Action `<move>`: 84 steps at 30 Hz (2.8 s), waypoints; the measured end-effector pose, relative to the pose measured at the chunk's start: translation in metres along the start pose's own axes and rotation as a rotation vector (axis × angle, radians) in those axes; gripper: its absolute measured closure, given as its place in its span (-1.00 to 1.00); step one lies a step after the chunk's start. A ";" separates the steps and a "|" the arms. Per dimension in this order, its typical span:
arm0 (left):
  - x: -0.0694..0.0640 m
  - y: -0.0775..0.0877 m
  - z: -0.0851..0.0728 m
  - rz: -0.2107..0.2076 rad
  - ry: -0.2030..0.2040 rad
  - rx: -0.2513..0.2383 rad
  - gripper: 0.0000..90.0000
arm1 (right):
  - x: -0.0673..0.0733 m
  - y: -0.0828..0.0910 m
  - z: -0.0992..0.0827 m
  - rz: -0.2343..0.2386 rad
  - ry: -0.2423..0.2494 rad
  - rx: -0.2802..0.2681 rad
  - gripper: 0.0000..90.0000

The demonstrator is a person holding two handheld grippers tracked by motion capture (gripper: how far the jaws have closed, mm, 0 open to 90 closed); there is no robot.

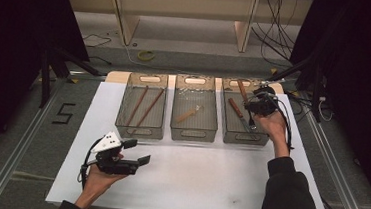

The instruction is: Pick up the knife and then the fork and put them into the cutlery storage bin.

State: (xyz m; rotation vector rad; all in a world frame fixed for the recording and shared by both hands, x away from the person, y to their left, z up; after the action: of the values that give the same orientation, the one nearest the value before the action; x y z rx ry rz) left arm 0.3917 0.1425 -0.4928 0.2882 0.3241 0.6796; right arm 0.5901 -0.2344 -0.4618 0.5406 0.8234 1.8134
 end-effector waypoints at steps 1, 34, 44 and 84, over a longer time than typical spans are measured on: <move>0.000 0.000 0.000 0.001 -0.002 0.000 -0.60 | 0.000 -0.001 -0.001 0.003 0.001 0.005 0.73; 0.001 0.000 -0.001 -0.001 0.002 0.005 -0.60 | 0.047 0.041 -0.005 0.199 -0.018 -0.091 -0.14; 0.000 0.000 -0.001 -0.003 -0.002 0.005 -0.60 | 0.088 0.060 -0.026 0.258 0.026 -0.169 -0.23; -0.007 -0.006 -0.005 -0.045 -0.022 0.050 -0.61 | 0.135 0.100 -0.107 0.391 0.063 -0.329 -0.44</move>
State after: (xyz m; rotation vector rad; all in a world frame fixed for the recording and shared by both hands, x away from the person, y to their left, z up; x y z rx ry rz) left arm 0.3882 0.1340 -0.4984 0.3350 0.3261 0.6242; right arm 0.4038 -0.1636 -0.4601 0.4519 0.4633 2.2800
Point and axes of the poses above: each handheld gripper's, and its own axes: y roughly backward along the jaws, z roughly out of its top, x roughly to its left, the point moved 8 cm from there along -y, roughly forward along the jaws, and after that the axes turned 2 degrees about -z, right-handed, at the moved point
